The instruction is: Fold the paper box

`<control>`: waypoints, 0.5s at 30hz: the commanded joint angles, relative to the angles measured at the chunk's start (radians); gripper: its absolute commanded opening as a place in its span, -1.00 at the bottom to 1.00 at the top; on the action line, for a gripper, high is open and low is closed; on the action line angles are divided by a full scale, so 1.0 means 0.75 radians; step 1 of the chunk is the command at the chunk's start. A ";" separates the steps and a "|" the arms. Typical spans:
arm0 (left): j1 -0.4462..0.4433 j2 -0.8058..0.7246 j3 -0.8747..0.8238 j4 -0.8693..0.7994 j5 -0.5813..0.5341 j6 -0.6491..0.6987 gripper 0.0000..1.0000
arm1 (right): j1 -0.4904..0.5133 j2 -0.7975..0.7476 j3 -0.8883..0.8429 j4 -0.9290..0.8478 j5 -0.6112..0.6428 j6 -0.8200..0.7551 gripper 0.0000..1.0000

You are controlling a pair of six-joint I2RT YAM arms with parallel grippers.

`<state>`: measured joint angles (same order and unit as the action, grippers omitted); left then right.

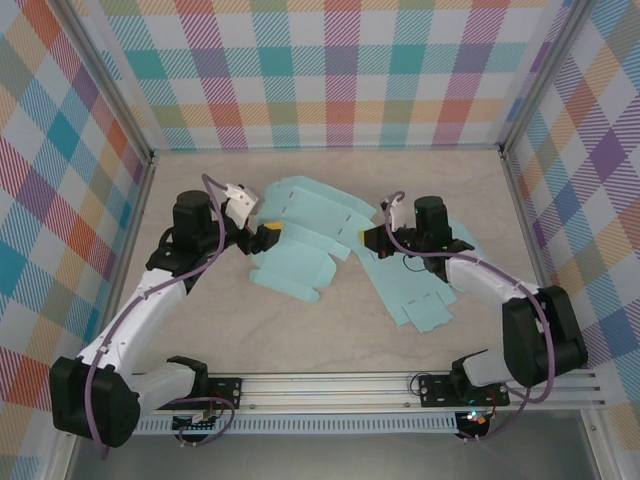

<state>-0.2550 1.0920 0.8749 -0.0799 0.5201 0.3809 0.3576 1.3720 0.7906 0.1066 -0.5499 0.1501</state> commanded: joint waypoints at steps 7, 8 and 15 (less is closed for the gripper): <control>-0.004 -0.085 0.218 -0.059 -0.091 0.152 0.59 | 0.102 -0.141 0.183 -0.495 0.175 -0.398 -1.00; -0.004 -0.071 0.239 -0.067 -0.085 0.177 0.58 | 0.106 -0.147 0.194 -0.513 0.177 -0.412 -1.00; -0.004 0.136 0.443 -0.169 0.092 0.419 0.54 | 0.128 -0.151 0.243 -0.579 0.117 -0.488 -1.00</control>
<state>-0.2550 1.1332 1.1442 -0.1383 0.5117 0.5846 0.4423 1.2724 0.9352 -0.2790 -0.4377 -0.1493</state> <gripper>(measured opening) 0.771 0.069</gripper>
